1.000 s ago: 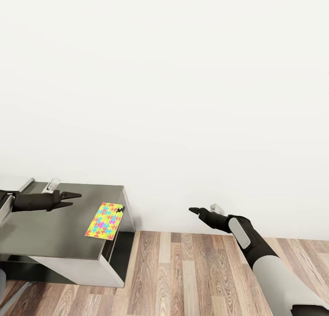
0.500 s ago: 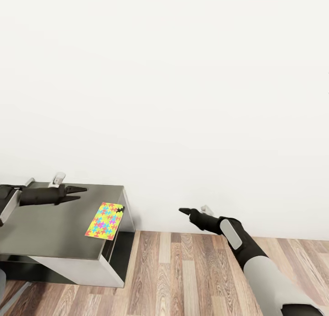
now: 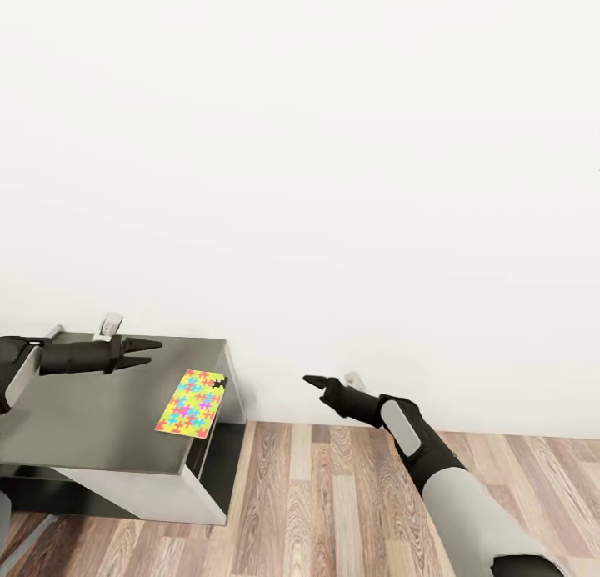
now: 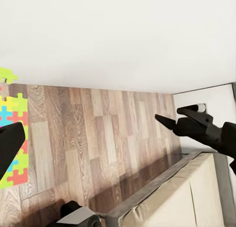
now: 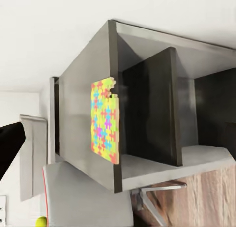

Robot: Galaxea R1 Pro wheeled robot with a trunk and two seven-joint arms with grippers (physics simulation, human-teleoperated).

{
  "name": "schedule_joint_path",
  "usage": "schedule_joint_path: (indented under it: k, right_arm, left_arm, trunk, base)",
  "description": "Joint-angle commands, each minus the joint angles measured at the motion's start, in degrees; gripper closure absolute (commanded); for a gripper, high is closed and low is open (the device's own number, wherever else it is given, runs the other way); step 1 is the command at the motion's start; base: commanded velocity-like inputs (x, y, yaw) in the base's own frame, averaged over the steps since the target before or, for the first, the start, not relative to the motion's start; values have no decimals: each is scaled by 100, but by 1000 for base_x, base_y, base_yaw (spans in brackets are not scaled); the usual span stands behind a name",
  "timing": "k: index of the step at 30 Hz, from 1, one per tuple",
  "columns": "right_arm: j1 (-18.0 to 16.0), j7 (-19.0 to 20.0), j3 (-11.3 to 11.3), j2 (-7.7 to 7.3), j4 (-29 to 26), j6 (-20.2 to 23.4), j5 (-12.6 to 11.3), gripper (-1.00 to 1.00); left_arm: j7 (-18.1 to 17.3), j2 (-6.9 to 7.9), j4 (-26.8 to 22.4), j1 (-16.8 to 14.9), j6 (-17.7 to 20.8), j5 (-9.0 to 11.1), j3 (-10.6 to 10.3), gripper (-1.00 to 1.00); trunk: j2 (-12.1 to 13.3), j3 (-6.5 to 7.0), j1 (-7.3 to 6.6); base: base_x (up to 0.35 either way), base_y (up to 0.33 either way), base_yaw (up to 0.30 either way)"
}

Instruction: Put all the toys in the child's room - the three board games (two on the bed and one on the table), the two jigsaw puzzles on the table, and the tennis ball on the table - inside the toy box on the table in the child's room.

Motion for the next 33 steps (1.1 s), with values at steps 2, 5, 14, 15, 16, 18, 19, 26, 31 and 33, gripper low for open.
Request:
schedule_joint_path:
  k: [2,5,14,15,16,18,19,26,31,33]
  right_arm:
    - [-4,66,-5,66,-2,24,-12,-100]
    - [-4,95,-11,72,-2,25,-13,-100]
    - [-4,103,-24,66,-2,19,-14,-100]
    - [-4,103,-24,65,-2,18,-14,-100]
    - [-4,107,-24,64,-2,18,-14,-100]
    - [-4,108,-24,65,-2,17,-13,-100]
    - [-4,109,-25,65,-2,17,-13,-100]
    - [-4,107,-25,70,-2,17,-13,-100]
    - [-4,106,-25,70,-2,17,-13,-100]
    - [-4,110,-25,70,-2,17,-13,-100]
  left_arm:
    - [-11,6,2,-6,40,22,-21,-100]
    - [-12,5,2,-6,41,22,-22,-100]
    - [-13,5,1,-6,42,27,-28,-100]
    - [-13,5,1,-6,42,27,-28,-100]
    - [-13,5,1,-6,42,25,-28,-100]
    - [-13,5,1,-6,42,24,-28,-100]
    - [-13,5,1,-6,42,23,-28,-100]
    - [-13,5,1,-6,42,29,-28,-100]
    - [-13,5,1,-6,42,30,-28,-100]
    - [-13,5,1,-6,42,32,-28,-100]
  trunk:
    - [-12,-11,3]
    - [-12,-11,3]
    - [-12,-11,3]
    - [-12,-11,3]
    - [-12,-11,3]
    - [-12,-11,3]
    - [-12,-11,3]
    - [-12,-11,3]
    - [-12,-10,3]
    - [-12,-3,3]
  base:
    - [0,73,0]
    - [0,98,0]
    - [0,22,0]
    - [0,4,0]
    - [0,2,0]
    - [0,2,0]
    - [0,0,0]
    - [0,0,0]
    - [0,0,0]
    - [0,0,0]
